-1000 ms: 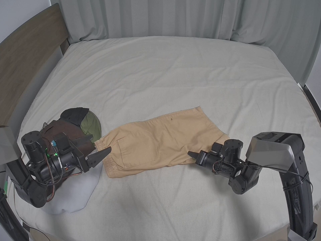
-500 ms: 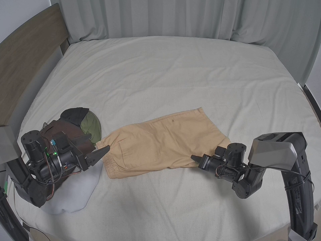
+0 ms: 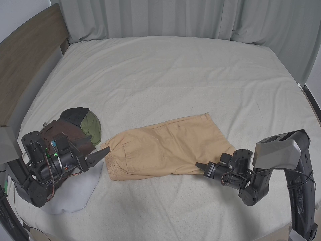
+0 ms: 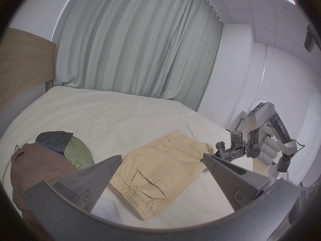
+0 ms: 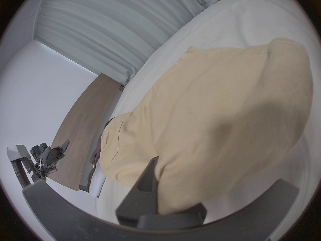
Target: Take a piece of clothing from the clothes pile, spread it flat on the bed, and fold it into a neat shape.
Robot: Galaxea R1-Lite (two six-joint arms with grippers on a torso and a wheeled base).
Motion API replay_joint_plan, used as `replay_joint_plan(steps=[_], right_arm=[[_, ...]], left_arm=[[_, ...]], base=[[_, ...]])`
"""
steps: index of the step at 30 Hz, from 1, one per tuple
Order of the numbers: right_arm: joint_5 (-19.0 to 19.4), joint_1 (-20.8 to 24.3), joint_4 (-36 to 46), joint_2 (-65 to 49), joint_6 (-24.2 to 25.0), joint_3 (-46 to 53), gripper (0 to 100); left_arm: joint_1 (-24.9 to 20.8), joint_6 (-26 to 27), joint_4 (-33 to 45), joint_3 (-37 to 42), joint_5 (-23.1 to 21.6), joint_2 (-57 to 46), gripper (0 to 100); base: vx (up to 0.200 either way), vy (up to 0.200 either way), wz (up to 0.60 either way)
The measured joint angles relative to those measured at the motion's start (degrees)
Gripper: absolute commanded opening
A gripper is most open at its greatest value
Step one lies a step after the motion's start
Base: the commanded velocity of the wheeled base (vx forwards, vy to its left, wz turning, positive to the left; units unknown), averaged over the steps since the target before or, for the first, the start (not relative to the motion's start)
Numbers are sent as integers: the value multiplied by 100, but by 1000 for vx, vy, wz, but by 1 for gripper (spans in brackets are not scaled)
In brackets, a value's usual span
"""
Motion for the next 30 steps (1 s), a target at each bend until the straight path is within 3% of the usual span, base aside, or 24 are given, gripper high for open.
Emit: replay_joint_plan(steps=[12,22,23,30], right_arm=[[-88,33,-133,-276,-116,1067,0],[-188,40,-128,-306,-132,1184,0],[-188,38,-128,-306,-132,1186,100],[-137,96,-123,-330,-204,1532,100]], left_arm=[[-1,4,0,39,-9,118,100],[-6,-185,0,63,-6,166,100],[-10,-205,0,63,-6,166,100],[-17,-268,0,63,-6,173,100]], base=[[0,0,0],[0,0,0],[0,0,0],[0,0,0]])
